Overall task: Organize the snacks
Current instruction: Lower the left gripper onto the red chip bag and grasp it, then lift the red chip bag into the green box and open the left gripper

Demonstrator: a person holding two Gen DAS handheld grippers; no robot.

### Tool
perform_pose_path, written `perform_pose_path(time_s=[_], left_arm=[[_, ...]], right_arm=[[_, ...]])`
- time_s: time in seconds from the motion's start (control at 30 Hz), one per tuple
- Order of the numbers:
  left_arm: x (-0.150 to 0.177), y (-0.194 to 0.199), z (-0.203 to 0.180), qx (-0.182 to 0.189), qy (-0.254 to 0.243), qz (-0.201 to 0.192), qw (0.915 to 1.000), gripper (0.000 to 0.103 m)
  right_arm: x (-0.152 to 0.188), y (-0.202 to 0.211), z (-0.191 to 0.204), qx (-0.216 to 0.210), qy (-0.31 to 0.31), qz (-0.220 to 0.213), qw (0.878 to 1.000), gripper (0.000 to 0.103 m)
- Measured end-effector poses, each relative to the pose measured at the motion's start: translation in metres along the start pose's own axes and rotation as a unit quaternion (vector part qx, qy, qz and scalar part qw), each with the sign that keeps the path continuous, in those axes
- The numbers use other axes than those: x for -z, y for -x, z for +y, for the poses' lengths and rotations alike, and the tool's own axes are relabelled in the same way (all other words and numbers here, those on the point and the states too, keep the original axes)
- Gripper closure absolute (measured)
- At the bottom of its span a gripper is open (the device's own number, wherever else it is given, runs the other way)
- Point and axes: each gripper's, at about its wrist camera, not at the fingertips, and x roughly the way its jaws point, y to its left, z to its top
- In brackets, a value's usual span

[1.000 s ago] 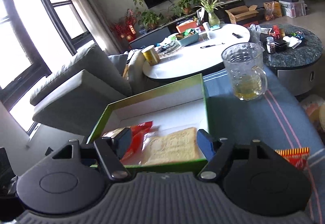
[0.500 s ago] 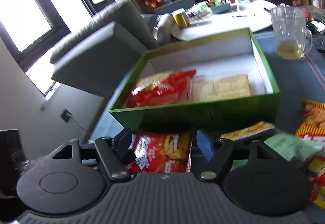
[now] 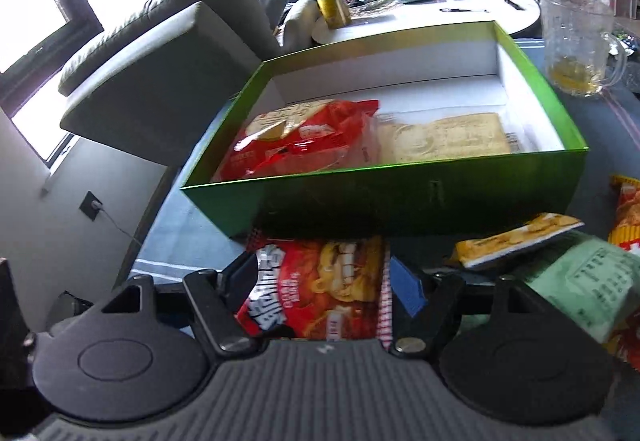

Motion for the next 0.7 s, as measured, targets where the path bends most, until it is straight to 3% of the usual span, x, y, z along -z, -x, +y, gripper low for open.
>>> perform_pose_path(time_s=[0.13, 0.33, 0.5, 0.57, 0.7], left_arm=[[-0.001, 0.002, 0.002, -0.013, 0.003, 0.000, 0.9999, 0.030], [-0.003, 0.001, 0.003, -0.019, 0.008, -0.001, 0.9998, 0.030], [-0.001, -0.002, 0.000, 0.013, 0.000, 0.001, 0.9999, 0.030], [0.001, -0.003, -0.002, 0.023, 0.003, -0.001, 0.9997, 0.025], [0.001, 0.002, -0.002, 0.030, 0.015, -0.003, 0.9994, 0.026]], right_arm=[[0.001, -0.007, 0.004, 0.008, 0.004, 0.012, 1.000, 0.023], [0.002, -0.020, 0.001, 0.058, -0.017, 0.034, 0.998, 0.023], [0.002, -0.028, -0.001, 0.023, -0.030, 0.051, 0.998, 0.022], [0.003, -0.027, 0.002, 0.002, -0.024, 0.056, 0.998, 0.023], [0.008, -0.023, 0.007, -0.004, -0.006, 0.048, 0.999, 0.032]])
